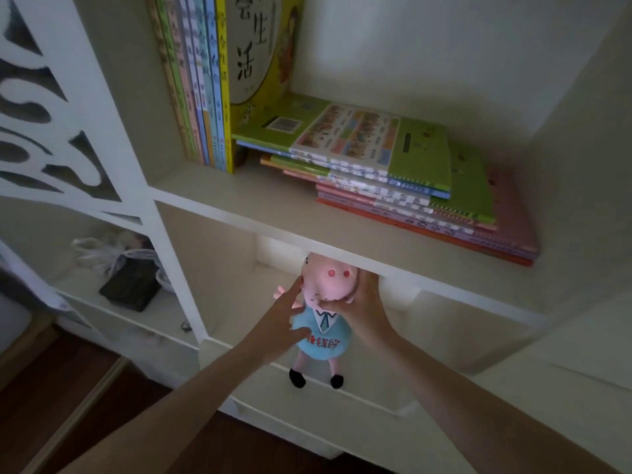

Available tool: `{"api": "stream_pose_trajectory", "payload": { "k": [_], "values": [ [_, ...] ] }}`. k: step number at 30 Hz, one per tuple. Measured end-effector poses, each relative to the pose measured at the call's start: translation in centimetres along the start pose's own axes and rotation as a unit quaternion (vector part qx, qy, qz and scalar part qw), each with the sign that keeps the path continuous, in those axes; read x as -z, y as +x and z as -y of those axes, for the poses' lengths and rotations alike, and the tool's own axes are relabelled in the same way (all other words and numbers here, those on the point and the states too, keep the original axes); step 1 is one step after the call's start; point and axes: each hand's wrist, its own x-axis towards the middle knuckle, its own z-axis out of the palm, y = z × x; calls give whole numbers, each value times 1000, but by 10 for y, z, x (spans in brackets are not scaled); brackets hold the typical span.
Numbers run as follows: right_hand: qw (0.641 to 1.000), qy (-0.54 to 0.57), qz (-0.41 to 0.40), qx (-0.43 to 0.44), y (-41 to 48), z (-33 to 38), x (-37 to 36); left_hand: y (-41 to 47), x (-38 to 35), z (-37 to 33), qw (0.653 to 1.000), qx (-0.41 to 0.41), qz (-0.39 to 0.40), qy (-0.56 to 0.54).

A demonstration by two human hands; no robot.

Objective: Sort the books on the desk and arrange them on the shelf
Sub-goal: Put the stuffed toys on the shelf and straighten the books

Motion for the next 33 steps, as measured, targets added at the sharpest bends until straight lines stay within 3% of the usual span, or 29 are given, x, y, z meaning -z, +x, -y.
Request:
{"api": "stream_pose_trajectory", "payload": {
  "k": [12,28,33],
  "values": [
    [999,45,-21,-4,17,1,1,27,-7,10,1000,-18,-9,2],
    [999,-31,-22,27,34,-11,-18,35,-10,22,998,-28,-52,-33],
    [999,-30,-13,-1,26,-8,-15,29,-2,22,996,-12,-89,10]
  ]
}}
